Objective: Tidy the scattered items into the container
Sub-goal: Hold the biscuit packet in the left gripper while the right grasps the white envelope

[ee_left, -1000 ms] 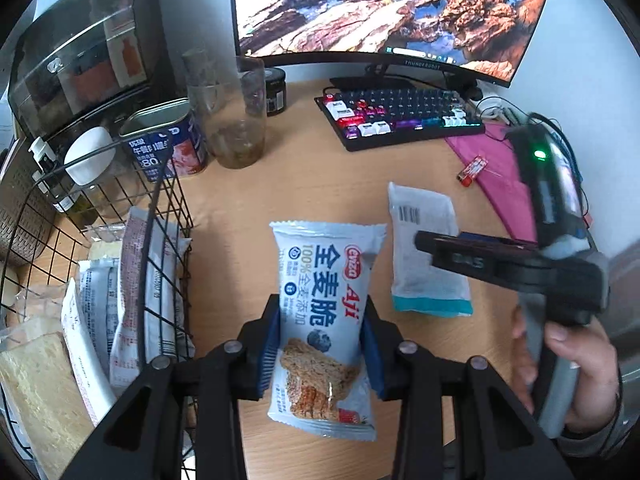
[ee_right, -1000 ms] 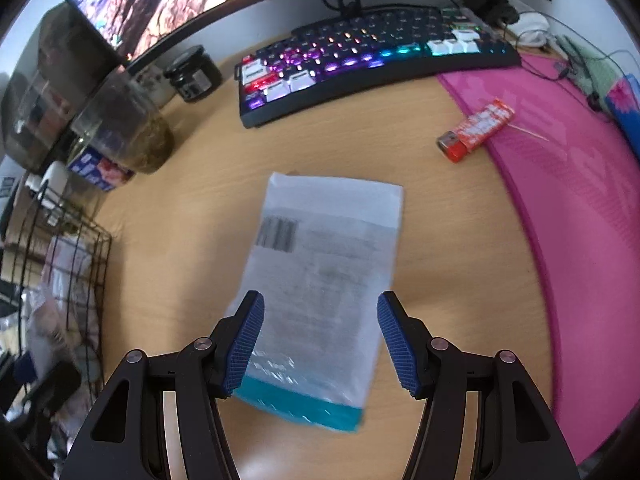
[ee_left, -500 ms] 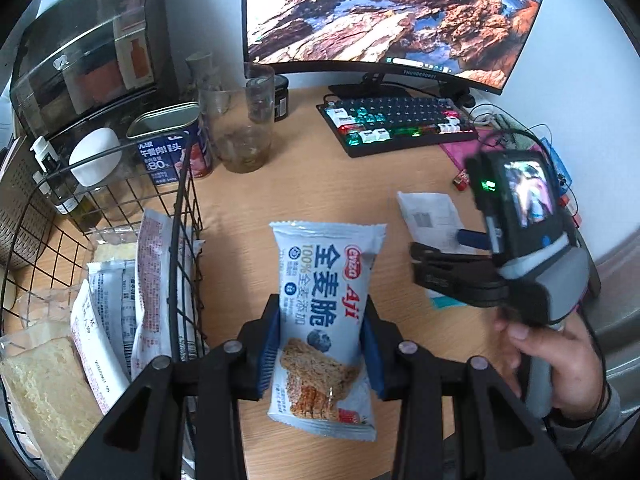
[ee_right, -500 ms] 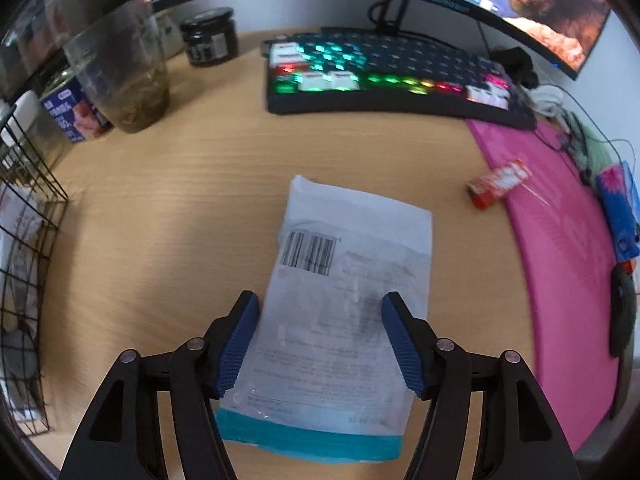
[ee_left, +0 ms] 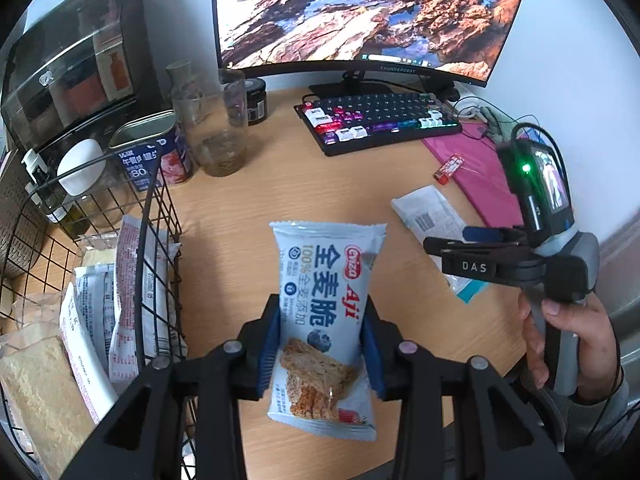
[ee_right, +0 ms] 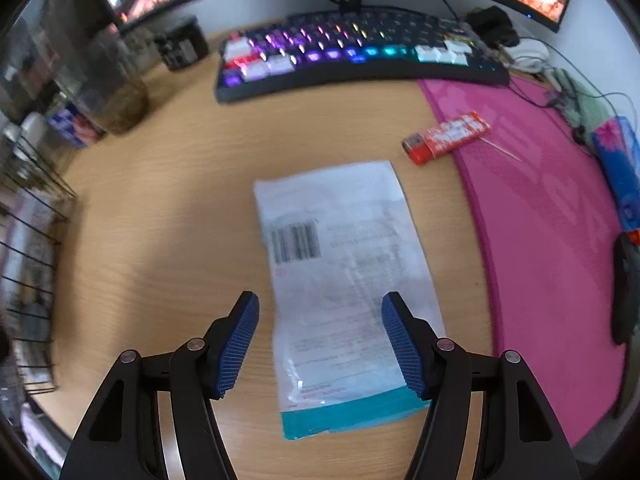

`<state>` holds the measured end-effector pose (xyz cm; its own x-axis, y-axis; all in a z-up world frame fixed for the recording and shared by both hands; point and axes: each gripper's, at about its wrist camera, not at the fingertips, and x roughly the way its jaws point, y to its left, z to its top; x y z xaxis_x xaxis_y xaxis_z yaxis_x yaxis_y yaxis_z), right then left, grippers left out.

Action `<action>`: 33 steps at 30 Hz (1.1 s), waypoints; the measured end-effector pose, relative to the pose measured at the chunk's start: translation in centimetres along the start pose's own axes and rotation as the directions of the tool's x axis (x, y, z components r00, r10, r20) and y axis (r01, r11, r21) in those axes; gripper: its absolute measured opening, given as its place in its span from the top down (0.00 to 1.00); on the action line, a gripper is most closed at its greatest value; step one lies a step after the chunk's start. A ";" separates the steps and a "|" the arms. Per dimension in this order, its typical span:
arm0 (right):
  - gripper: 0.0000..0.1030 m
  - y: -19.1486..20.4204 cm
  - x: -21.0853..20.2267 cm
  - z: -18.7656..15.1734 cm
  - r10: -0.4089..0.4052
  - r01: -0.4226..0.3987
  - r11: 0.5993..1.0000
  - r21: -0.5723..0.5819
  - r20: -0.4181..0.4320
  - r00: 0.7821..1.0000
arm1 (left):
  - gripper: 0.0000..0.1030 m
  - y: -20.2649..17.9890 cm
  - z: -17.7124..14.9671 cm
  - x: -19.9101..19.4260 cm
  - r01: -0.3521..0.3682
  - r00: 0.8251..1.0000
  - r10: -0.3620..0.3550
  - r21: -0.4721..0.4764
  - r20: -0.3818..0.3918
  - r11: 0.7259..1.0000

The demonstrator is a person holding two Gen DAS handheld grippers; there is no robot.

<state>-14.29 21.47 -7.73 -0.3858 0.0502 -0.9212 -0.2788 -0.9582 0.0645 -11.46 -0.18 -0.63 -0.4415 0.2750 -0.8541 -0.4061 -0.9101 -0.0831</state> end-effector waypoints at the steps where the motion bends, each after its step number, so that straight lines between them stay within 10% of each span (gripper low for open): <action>1: 0.38 0.2 0.0 0.1 -0.008 0.008 1.000 -0.017 0.004 1.000 | 0.60 -0.1 0.0 0.0 -0.001 1.000 0.001 0.001 -0.001 1.000; 33: 0.32 2.8 -4.8 -13.9 0.184 -0.204 0.935 -0.289 -0.095 0.978 | 0.60 -3.0 -6.5 -2.2 -0.060 0.997 0.061 -0.030 0.037 0.998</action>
<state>-1.02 14.59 -8.40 -0.3450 -0.1542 -0.9259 0.0717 -0.9879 0.1378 -4.05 -0.03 -1.88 -0.4946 0.2301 -0.8381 -0.3547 -0.9338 -0.0471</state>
